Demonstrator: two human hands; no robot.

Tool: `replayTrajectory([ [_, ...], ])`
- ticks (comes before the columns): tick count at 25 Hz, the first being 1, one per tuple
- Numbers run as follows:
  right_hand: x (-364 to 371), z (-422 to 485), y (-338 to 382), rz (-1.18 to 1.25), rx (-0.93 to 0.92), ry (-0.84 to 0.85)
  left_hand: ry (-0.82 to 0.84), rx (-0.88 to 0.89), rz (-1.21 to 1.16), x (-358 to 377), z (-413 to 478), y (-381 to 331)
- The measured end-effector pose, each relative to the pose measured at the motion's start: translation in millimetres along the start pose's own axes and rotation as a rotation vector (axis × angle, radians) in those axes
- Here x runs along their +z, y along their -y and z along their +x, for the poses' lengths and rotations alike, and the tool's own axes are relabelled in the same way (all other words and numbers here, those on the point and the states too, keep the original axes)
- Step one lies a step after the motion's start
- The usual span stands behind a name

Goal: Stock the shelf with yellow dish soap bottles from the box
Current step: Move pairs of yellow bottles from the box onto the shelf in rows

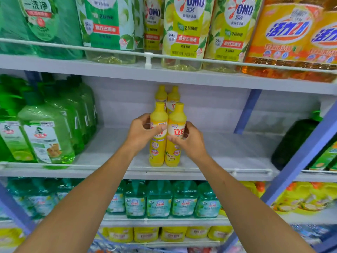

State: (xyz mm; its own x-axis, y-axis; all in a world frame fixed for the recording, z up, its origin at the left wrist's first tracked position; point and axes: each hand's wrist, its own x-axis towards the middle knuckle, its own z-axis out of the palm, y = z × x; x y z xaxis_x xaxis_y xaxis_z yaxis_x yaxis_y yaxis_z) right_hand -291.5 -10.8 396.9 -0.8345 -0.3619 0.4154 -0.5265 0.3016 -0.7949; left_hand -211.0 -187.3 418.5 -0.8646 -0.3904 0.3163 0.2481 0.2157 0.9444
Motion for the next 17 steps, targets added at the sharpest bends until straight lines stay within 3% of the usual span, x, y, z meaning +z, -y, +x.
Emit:
replayTrajectory([
  [7, 11.6, -17.0, -34.8, 0.121, 0.102, 0.108, 0.234, -0.083, 0.101, -12.4, -13.2, 51.4],
  [13, 34.5, -19.8, -38.6, 0.113, 0.106, -0.095, 0.037, -0.031, 0.296, 3.7, -11.4, 75.0],
  [17, 29.5, -25.7, -56.4, 0.132, 0.126, 0.064, 0.161, -0.129, 0.315, -2.7, -21.4, 86.8],
])
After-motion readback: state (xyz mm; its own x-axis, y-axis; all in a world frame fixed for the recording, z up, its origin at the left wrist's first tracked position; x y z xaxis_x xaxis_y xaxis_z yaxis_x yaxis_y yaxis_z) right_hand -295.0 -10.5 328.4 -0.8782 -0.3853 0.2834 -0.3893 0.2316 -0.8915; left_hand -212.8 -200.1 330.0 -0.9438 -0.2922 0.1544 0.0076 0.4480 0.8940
